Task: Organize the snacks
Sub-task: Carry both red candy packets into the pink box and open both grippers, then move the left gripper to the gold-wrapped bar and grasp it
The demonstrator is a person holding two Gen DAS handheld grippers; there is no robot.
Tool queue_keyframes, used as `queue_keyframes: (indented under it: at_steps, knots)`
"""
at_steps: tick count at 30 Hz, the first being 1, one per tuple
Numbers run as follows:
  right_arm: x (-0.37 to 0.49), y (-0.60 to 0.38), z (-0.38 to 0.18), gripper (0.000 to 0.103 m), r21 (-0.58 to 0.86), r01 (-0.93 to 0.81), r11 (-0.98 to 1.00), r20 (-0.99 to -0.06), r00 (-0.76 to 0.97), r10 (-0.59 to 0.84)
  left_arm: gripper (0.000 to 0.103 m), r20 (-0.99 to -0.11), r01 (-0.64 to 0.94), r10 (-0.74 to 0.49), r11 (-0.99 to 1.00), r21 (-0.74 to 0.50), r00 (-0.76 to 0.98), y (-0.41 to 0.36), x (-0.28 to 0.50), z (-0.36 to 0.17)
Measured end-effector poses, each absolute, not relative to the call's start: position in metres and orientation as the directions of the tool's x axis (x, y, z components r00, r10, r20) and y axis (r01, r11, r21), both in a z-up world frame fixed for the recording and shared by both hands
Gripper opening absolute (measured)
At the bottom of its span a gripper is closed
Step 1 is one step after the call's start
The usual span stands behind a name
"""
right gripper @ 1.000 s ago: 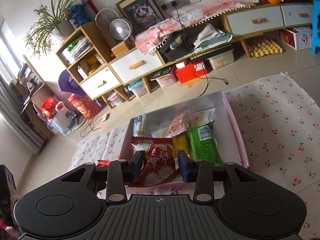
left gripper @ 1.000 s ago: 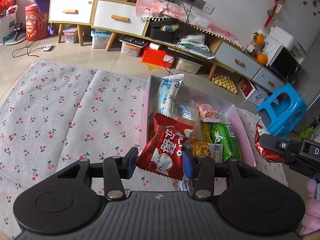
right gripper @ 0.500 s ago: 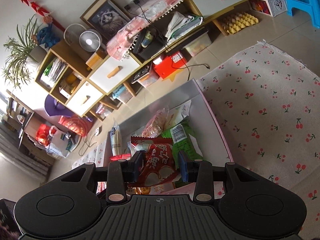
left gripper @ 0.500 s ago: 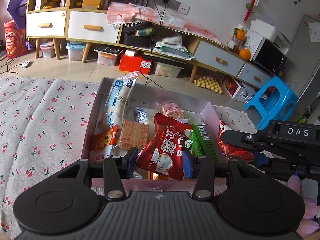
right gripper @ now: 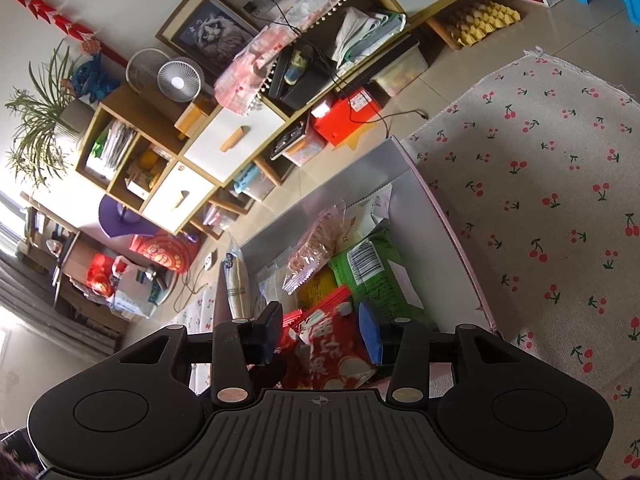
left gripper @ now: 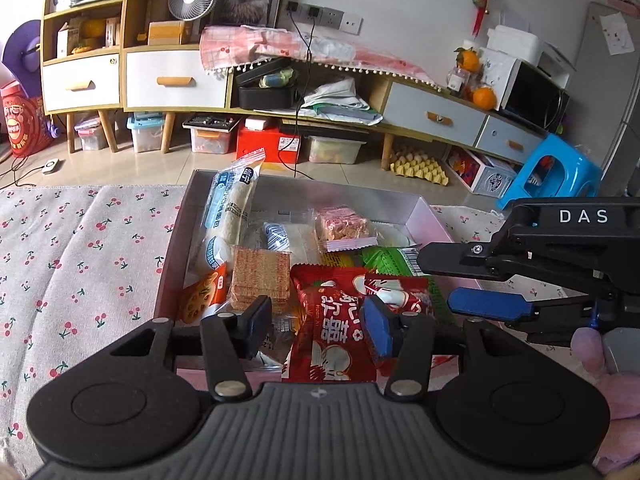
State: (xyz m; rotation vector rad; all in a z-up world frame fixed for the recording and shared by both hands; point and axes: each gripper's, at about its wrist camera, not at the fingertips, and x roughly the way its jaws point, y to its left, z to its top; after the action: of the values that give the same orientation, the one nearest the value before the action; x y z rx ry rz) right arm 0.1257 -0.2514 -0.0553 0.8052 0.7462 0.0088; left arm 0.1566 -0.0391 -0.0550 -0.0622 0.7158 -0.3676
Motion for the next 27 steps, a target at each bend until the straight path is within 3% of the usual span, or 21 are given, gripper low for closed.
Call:
queue_keyframes:
  at_steps: [10,21,27]
  knots:
    - [0.121,-0.251,-0.045,0.054,0.626,0.255,0.737,-0.615,0.743,0.265,0.064,-0.649,0.323,-0.343,0.934,-0.156,0.679,-0.043,0.148,-0.049]
    - [0.105,-0.243,-0.027,0.075,0.577,0.208,0.790,-0.619,0.742,0.257,0.077,-0.716,0.305,-0.283,0.947,-0.103,0.638,-0.022,0.126,-0.046]
    - [0.093,-0.232,-0.021,0.080,0.509,0.138,0.850,-0.636,0.726,0.263,0.085,-0.736,0.313,-0.267,0.947,-0.079,0.622,-0.003,0.115,-0.050]
